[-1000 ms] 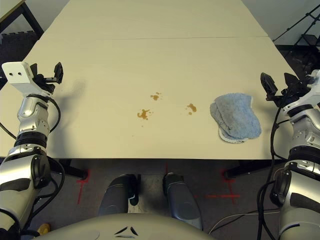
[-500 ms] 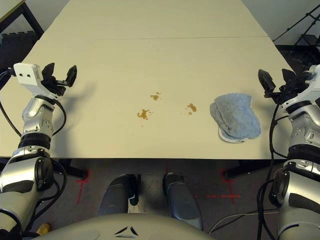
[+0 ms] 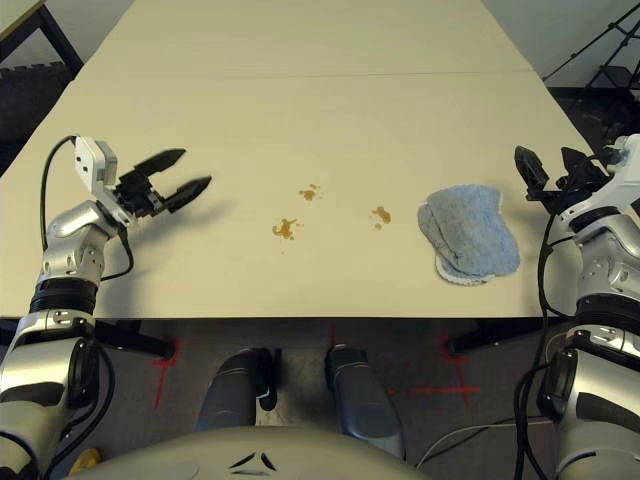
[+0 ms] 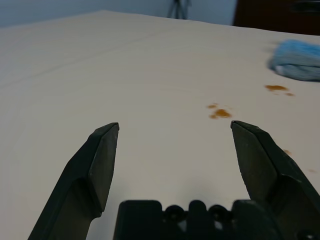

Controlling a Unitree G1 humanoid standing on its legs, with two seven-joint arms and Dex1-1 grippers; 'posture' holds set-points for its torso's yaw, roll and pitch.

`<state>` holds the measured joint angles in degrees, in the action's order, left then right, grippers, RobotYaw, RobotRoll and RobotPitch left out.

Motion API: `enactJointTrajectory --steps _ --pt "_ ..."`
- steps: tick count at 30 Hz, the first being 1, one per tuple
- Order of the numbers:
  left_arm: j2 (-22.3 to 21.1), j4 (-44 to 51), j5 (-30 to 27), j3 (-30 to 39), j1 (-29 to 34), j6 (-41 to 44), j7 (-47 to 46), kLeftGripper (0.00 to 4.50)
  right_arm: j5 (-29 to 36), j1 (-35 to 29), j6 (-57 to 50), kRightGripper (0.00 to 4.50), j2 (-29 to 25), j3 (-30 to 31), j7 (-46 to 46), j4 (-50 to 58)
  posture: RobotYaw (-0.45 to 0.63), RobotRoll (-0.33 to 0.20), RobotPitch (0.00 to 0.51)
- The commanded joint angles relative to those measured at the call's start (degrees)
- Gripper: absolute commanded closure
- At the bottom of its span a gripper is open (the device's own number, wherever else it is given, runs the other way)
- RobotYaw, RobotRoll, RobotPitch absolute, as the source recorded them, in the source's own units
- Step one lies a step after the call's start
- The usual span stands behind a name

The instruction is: Wipe the water off the table with a rag.

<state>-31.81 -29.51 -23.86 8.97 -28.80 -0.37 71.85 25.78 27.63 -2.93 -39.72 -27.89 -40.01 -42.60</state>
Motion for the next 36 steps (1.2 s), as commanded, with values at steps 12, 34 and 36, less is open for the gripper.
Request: enactJointTrajectory --steps 12,34,36 --pt "-1.5 7.5 -1.8 -2.1 3.6 8.7 5.3 0.00 11.3 -14.6 -35.2 0.02 -8.9 2.0 -15.0 21.8 -0.24 0.000 0.151" --pt "-1.1 10.5 -2.1 -2.0 4.4 10.0 4.7 0.00 -0.9 -11.4 -25.9 0.02 -5.5 11.1 -14.6 13.6 -0.22 0.000 0.146" --pt "-1.1 10.7 -2.2 -2.1 4.5 10.1 4.7 0.00 -1.3 -11.5 -26.5 0.02 -4.8 12.3 -15.2 14.4 -0.22 0.000 0.147"
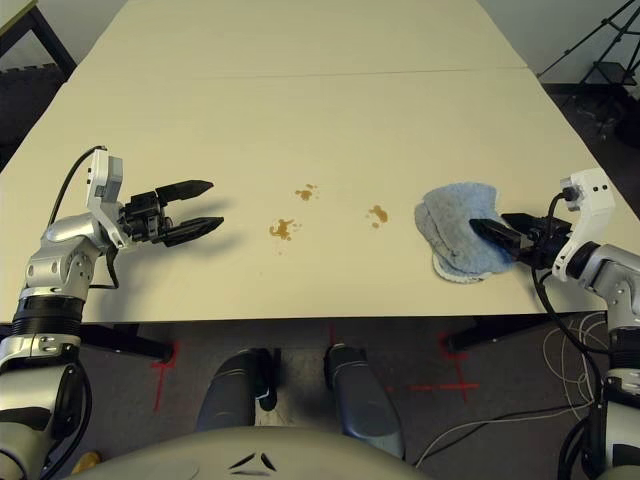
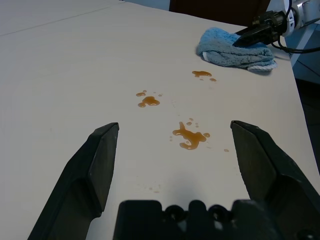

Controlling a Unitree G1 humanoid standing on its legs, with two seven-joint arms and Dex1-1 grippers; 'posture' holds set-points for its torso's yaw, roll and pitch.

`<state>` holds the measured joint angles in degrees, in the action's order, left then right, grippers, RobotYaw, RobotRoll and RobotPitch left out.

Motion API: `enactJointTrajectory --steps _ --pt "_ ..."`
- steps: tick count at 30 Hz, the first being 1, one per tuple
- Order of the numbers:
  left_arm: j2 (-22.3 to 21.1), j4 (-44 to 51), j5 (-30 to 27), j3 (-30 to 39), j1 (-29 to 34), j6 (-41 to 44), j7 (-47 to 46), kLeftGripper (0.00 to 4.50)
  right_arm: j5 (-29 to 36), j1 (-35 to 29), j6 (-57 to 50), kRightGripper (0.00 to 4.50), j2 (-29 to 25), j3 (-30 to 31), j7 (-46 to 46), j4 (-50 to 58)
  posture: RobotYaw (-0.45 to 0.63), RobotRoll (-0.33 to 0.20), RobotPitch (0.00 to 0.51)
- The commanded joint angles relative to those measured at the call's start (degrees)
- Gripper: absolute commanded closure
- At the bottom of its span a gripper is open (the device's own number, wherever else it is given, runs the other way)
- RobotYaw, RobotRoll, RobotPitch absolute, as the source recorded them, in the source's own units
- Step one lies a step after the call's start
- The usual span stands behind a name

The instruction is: Wipe the water off the table with a rag.

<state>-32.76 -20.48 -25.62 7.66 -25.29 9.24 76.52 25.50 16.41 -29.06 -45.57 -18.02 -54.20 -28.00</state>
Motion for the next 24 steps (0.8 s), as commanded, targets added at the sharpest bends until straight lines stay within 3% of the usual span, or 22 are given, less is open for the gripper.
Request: enactJointTrajectory --steps 1,12,13,15,24 --pt "-0.1 1.7 -0.4 -0.8 1.0 0.6 0.0 0.00 -1.1 -0.5 -1.0 0.02 1.3 3.1 -1.3 0.6 -0.22 0.000 0.147" --pt "-0.2 1.9 -0.2 -0.7 1.0 0.9 -0.3 0.00 -4.2 -2.6 -2.0 0.02 2.6 8.8 -2.1 4.7 -0.22 0.000 0.155" --pt "-0.2 1.9 -0.2 -0.7 0.9 0.9 -0.3 0.00 -4.9 -2.5 -1.6 0.18 2.6 9.0 -1.7 4.5 -0.22 0.000 0.155" --pt "-0.3 1.8 -0.1 -0.7 0.9 0.8 -0.3 0.00 -5.9 -2.4 -0.9 0.55 2.4 9.4 -1.2 4.2 -0.22 0.000 0.156" --pt "-0.4 0.8 0.3 -0.8 0.4 0.4 0.0 0.00 -4.5 0.0 -2.0 3.86 3.1 6.7 1.6 5.9 -0.23 0.000 0.154"
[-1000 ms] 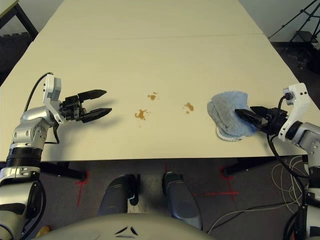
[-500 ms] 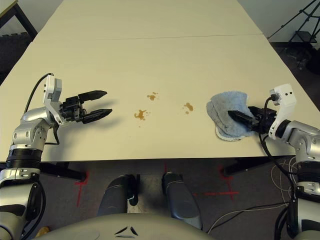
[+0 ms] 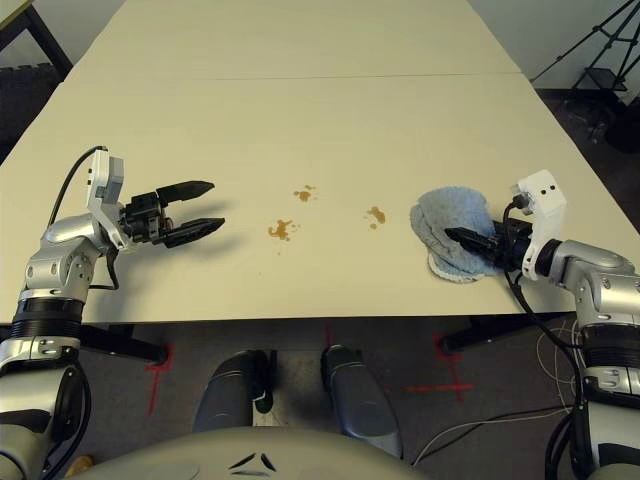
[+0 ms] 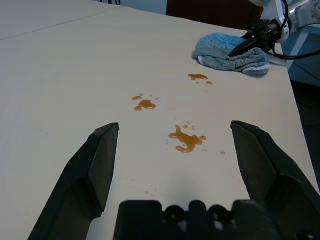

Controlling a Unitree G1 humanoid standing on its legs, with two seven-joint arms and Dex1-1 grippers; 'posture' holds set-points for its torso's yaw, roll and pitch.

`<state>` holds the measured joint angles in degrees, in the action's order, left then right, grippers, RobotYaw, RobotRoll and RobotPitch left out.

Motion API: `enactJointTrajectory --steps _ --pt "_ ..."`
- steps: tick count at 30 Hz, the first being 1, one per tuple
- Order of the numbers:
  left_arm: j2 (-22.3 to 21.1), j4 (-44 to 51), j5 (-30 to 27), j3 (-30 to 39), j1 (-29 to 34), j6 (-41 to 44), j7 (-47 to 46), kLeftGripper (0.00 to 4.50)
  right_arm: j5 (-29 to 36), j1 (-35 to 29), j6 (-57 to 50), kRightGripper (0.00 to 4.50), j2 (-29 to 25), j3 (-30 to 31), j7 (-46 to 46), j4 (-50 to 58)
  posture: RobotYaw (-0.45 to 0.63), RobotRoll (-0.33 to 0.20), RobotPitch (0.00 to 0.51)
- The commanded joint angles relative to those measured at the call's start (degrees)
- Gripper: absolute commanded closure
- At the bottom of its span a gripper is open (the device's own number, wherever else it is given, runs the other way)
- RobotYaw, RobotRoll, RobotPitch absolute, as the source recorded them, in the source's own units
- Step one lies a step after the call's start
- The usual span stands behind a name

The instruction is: Wipe the water off the table with a rag.

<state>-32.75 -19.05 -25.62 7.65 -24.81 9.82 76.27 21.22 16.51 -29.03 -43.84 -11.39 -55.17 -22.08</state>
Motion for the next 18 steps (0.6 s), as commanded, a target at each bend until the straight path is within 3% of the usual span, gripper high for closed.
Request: enactJointTrajectory --steps 1,2,7,18 --pt "-0.4 -0.7 0.3 -0.8 -0.1 -0.3 0.3 0.00 0.6 0.4 -2.7 4.16 1.8 -0.8 3.1 0.5 -0.23 0.000 0.154" --pt "-0.4 -0.9 0.3 -0.9 -0.2 -0.3 0.3 0.00 1.1 0.8 -3.2 4.35 2.1 -1.3 3.5 0.8 -0.23 0.000 0.152" --pt "-0.4 -1.5 0.5 -1.0 -0.5 -0.5 0.5 0.00 3.8 3.2 -8.2 4.38 5.7 -3.7 9.0 5.3 -0.23 0.000 0.149" --pt "-1.7 -2.6 0.7 -1.5 -0.5 -1.3 2.1 0.00 0.7 4.2 -11.9 4.38 14.5 1.6 18.5 10.9 -0.22 0.000 0.142"
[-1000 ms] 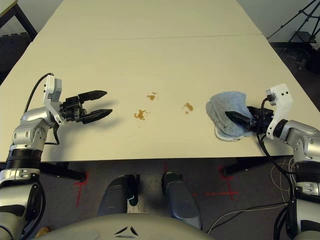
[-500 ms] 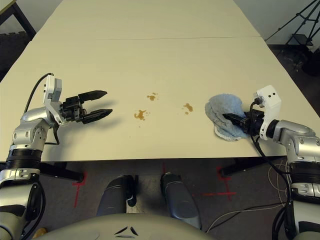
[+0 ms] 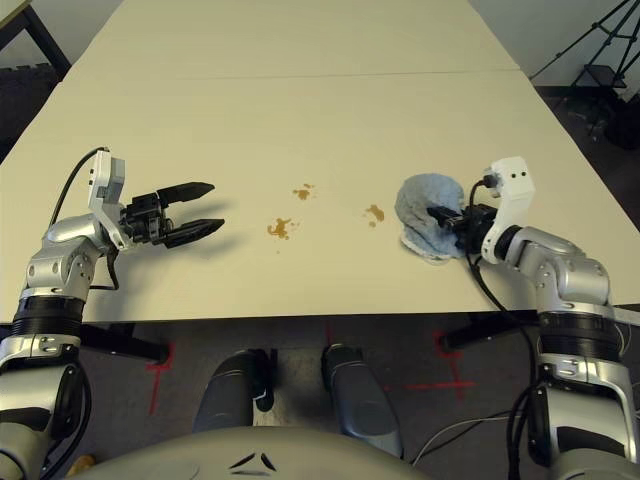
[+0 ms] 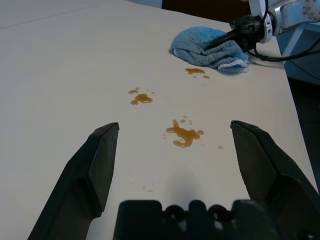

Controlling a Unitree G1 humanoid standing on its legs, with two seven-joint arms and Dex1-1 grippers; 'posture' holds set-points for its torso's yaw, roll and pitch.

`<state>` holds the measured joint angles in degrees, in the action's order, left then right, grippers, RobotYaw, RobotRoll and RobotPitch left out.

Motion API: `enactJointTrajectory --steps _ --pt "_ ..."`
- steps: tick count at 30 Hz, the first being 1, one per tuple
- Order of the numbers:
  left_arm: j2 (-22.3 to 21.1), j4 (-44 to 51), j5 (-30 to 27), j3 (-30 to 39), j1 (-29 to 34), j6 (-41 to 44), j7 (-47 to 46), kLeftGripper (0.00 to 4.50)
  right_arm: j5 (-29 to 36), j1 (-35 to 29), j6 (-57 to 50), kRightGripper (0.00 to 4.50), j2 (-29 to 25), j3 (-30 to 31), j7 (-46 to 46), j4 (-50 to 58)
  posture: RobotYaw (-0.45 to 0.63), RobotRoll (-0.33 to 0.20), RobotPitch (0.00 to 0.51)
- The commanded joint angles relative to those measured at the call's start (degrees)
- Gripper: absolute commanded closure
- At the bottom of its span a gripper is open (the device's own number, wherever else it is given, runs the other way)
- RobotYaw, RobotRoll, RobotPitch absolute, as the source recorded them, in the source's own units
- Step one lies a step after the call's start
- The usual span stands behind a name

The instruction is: Wipe the water off the table with a rag.

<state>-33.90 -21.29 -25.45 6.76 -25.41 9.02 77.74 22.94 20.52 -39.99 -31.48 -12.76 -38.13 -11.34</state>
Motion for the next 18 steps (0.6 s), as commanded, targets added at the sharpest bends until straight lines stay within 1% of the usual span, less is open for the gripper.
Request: enactJointTrajectory --steps 1,9,15,18 --pt "-0.6 -0.3 0.4 -0.6 0.1 -0.5 0.6 0.00 -1.2 0.3 -0.9 4.38 2.8 3.6 2.0 0.3 -0.22 0.000 0.142" --pt "-0.4 -0.3 0.4 -0.6 0.2 -1.0 0.2 0.00 -2.4 2.4 -1.5 4.38 9.6 7.9 3.7 0.8 -0.21 0.000 0.127" --pt "-0.3 -0.2 0.4 -0.6 0.3 -1.1 0.1 0.00 -3.5 4.2 -1.3 4.39 13.2 9.9 4.7 0.0 -0.20 0.000 0.126" --pt "-0.3 0.0 0.3 -0.7 0.4 -1.0 0.1 0.00 -4.0 5.2 -1.1 4.39 13.8 10.0 4.9 -0.8 -0.20 0.000 0.127"
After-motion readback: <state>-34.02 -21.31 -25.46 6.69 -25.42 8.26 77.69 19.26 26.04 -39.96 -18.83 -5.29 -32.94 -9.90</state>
